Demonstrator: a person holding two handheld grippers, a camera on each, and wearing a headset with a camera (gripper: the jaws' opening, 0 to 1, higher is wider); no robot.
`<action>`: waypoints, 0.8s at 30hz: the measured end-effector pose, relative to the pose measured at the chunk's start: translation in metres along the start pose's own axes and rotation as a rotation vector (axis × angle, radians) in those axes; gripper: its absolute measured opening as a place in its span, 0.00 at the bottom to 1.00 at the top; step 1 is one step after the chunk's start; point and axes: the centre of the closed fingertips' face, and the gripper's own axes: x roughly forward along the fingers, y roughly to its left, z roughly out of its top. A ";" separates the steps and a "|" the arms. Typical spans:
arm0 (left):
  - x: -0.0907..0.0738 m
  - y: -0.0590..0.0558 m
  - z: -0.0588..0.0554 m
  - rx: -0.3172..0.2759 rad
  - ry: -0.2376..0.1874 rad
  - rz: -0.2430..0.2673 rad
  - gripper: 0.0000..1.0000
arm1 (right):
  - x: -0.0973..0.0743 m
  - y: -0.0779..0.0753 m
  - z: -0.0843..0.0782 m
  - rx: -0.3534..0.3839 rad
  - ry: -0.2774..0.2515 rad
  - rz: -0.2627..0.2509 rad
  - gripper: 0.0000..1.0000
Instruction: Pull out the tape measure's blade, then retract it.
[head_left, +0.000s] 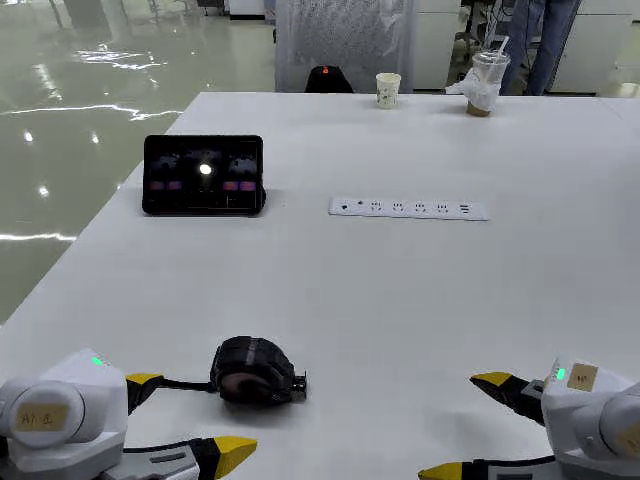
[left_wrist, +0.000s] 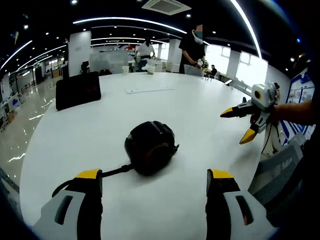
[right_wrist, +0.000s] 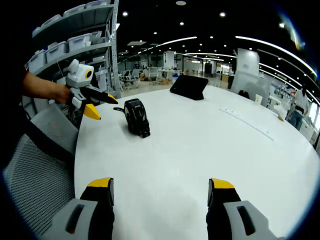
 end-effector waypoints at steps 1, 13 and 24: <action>0.000 -0.001 -0.001 0.006 0.001 -0.002 0.82 | -0.001 0.000 0.001 -0.002 -0.009 -0.008 0.77; -0.004 -0.010 0.005 0.051 -0.035 -0.043 0.88 | -0.007 0.001 0.003 0.041 -0.063 -0.022 0.87; -0.010 -0.009 0.003 0.073 -0.041 -0.057 0.94 | -0.014 0.005 0.002 0.058 -0.080 -0.032 0.95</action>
